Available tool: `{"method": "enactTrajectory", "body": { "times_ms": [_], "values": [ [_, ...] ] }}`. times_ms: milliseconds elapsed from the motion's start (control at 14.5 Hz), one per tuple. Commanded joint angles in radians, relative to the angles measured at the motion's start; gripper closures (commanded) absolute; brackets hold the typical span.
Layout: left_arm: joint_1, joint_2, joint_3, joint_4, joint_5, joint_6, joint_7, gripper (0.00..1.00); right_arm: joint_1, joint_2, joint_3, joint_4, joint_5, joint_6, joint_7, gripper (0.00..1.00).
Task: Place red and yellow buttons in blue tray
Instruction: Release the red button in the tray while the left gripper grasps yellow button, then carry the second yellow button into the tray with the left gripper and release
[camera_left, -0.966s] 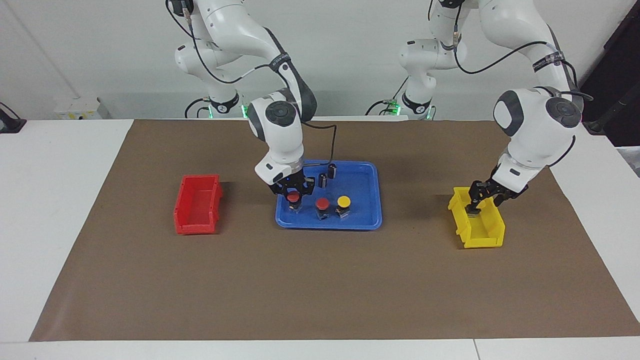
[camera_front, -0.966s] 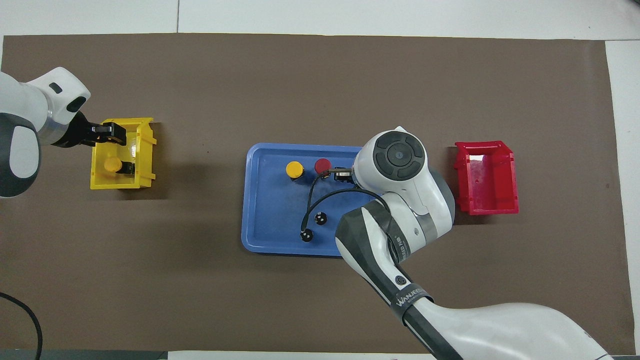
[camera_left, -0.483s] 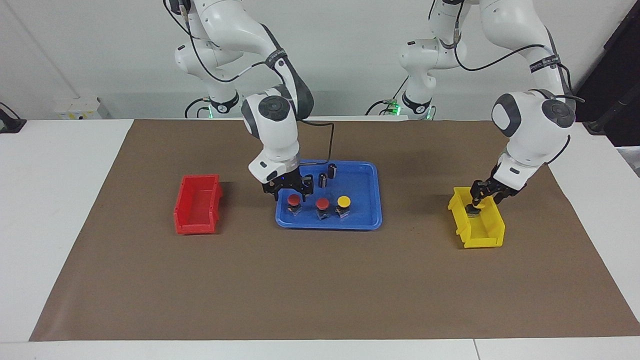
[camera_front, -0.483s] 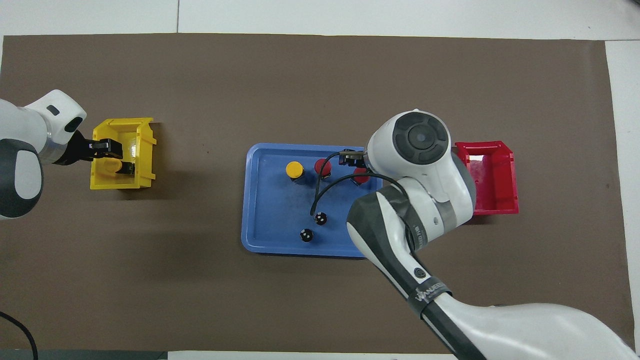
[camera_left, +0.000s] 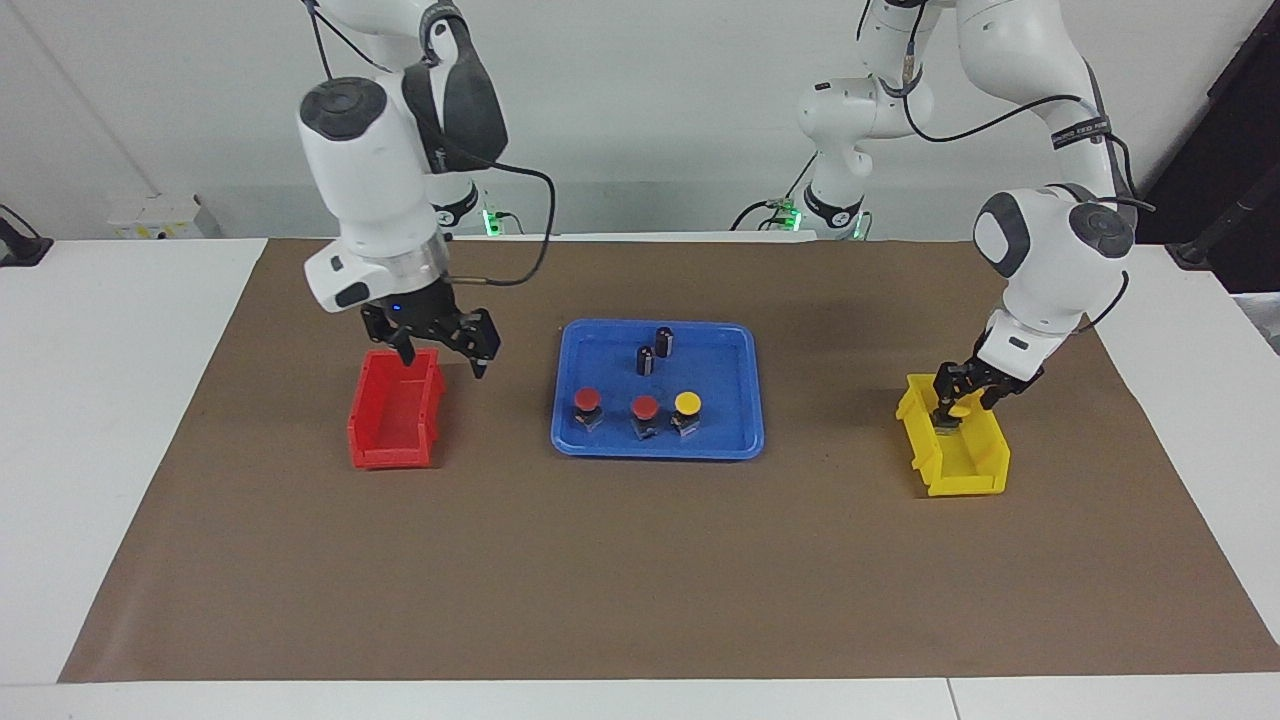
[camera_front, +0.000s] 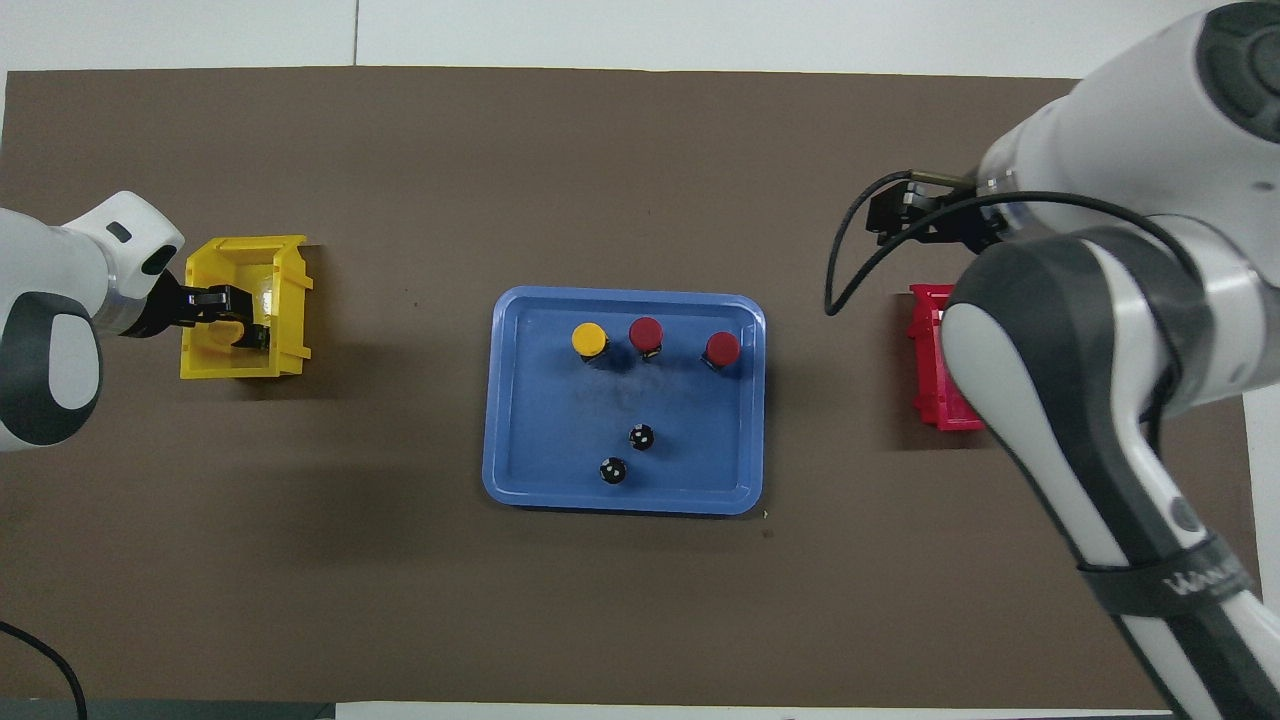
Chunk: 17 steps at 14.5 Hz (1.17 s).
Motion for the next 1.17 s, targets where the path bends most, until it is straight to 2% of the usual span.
{"method": "enactTrajectory", "body": {
  "times_ms": [0, 138, 207, 276, 345, 414, 552, 690, 828, 966, 1034, 1103],
  "values": [
    [0.008, -0.022, -0.006, -0.05, 0.017, 0.042, -0.002, 0.3, -0.089, -0.086, 0.011, -0.003, -0.008, -0.116, -0.12, 0.0],
    [0.009, -0.019, -0.006, -0.06, 0.017, 0.059, 0.0, 0.3, -0.148, -0.139, 0.009, 0.0, -0.011, -0.209, -0.224, 0.0],
    [0.008, -0.019, -0.006, -0.063, 0.017, 0.067, -0.005, 0.39, -0.168, -0.155, 0.009, 0.001, -0.016, -0.244, -0.264, 0.0],
    [0.008, -0.019, -0.006, -0.063, 0.017, 0.067, 0.001, 0.69, -0.188, -0.167, 0.003, 0.003, -0.031, -0.264, -0.312, 0.0],
    [0.009, -0.017, -0.006, -0.063, 0.017, 0.065, 0.007, 0.89, -0.208, -0.172, -0.005, 0.003, -0.04, -0.269, -0.366, 0.0],
    [0.009, -0.017, -0.006, -0.06, 0.017, 0.062, 0.007, 0.97, -0.223, -0.176, -0.002, -0.014, -0.042, -0.258, -0.393, 0.0],
    [0.008, -0.013, -0.006, -0.031, 0.017, 0.041, 0.006, 0.99, -0.251, -0.198, 0.006, -0.04, -0.045, -0.255, -0.409, 0.0],
    [-0.003, -0.002, -0.006, 0.06, 0.017, -0.041, 0.003, 0.99, -0.265, -0.202, 0.021, -0.051, -0.052, -0.237, -0.417, 0.0],
    [-0.023, 0.024, -0.009, 0.215, 0.016, -0.201, -0.005, 0.99, -0.257, -0.207, 0.02, -0.059, -0.057, -0.249, -0.418, 0.0],
    [-0.102, 0.077, -0.009, 0.406, 0.016, -0.362, -0.045, 0.99, -0.257, -0.207, 0.02, -0.057, -0.06, -0.263, -0.42, 0.0],
    [-0.162, 0.116, -0.008, 0.49, 0.016, -0.407, -0.107, 0.99, -0.257, -0.207, 0.02, -0.057, -0.06, -0.263, -0.42, 0.0],
    [-0.222, 0.127, -0.008, 0.515, 0.013, -0.399, -0.2, 0.99, -0.257, -0.207, 0.02, -0.054, -0.06, -0.263, -0.42, 0.0]
  ]
}}
